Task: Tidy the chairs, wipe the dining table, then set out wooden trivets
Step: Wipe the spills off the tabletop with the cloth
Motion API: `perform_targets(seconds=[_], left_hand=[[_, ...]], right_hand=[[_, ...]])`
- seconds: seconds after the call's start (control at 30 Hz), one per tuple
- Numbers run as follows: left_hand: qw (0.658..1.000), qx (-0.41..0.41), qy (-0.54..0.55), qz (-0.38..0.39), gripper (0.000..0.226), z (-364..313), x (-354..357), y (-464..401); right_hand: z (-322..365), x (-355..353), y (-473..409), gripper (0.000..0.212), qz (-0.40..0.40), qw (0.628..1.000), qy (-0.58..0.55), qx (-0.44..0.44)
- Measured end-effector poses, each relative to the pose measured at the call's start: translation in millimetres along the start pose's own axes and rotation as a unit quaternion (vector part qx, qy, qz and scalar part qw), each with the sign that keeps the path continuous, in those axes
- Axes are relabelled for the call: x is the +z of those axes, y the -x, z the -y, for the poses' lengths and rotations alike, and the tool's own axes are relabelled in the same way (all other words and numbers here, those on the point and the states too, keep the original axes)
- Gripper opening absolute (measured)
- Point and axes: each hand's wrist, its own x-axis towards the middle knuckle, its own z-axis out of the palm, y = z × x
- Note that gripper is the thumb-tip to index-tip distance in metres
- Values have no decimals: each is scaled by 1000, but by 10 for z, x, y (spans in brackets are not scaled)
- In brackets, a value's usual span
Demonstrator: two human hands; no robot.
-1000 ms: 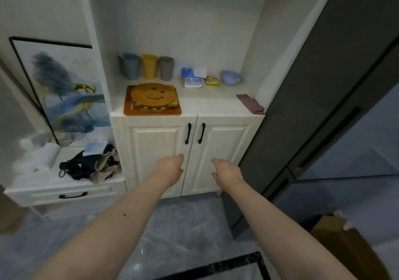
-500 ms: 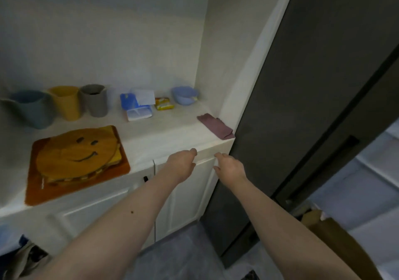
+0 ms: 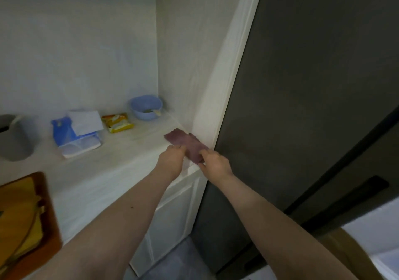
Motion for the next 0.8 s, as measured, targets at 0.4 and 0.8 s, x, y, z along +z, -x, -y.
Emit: perform_targets(seconds=[0.4,0.8], left_hand=[[997,13,-75,-24,27,28,127,-456],[984,149,85,-57,31,-287,198,228]], right_hand=[[-81,88,-175,22,-58,997,-38,15],[200,91,908,16,-171,933,-198,247]])
